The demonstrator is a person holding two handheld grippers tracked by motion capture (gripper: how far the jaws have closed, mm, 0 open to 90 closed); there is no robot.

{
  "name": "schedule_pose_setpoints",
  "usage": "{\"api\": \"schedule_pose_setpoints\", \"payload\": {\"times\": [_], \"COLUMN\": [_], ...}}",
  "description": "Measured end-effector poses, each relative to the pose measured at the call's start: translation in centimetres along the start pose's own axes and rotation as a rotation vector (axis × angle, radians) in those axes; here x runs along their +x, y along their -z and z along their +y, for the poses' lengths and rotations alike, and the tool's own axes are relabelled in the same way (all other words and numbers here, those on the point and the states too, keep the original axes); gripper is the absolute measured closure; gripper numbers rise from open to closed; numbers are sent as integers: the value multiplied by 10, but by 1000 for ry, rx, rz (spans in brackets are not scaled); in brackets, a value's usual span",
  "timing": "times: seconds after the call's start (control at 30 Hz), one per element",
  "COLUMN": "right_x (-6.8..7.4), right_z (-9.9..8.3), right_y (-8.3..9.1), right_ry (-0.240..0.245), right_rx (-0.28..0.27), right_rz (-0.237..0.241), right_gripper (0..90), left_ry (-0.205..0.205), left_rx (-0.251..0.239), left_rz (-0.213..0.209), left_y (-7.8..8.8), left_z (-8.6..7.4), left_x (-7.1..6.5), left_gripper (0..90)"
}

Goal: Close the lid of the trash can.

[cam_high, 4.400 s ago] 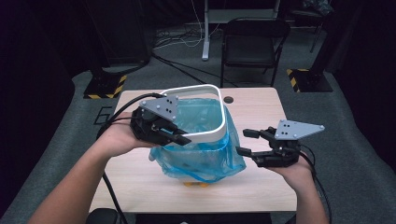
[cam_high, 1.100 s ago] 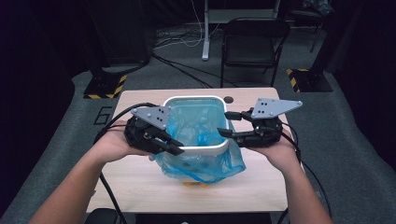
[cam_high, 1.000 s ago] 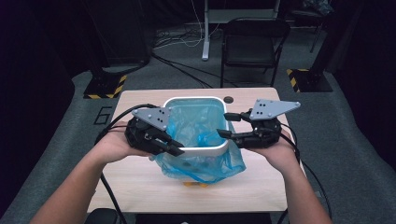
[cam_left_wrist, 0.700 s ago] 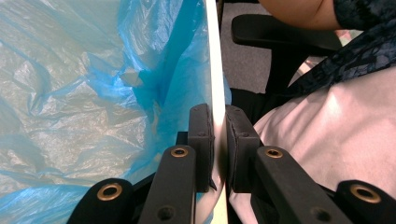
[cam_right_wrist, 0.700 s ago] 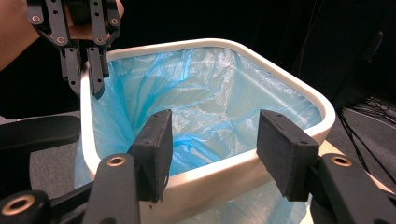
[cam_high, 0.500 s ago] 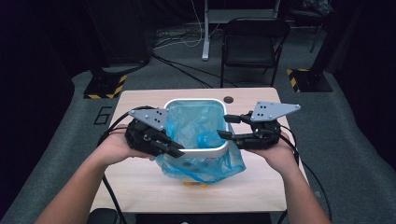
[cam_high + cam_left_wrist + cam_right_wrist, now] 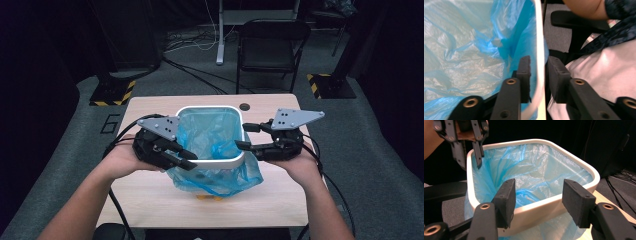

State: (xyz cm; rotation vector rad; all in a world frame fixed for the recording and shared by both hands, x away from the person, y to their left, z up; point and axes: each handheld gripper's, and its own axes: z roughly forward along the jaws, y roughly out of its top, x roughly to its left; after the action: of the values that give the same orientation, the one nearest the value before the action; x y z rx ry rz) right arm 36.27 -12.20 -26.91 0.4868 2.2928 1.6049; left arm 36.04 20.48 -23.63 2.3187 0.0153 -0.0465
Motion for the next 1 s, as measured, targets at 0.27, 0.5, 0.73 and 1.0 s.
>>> {"api": "schedule_pose_setpoints", "payload": {"times": [0.27,0.5,0.73,1.0], "right_x": [6,1,-1,-3], "right_z": [-9,-18,-26,-31], "right_y": [17,27,32,35], "right_ry": [-6,-37,-53,-67], "right_rx": [-50,-63,-77,-76], "right_rz": [-1,-21,-31,-43], "right_gripper": [425,421,420,419], "left_ry": [18,82,104,96], "left_rx": [-59,-129,-143,-146], "left_rz": [106,159,182,194], "left_y": [26,45,49,50], "left_z": [-13,-34,-44,-50], "left_x": [-6,-1,2,4], "left_gripper": [536,473,462,445]}}
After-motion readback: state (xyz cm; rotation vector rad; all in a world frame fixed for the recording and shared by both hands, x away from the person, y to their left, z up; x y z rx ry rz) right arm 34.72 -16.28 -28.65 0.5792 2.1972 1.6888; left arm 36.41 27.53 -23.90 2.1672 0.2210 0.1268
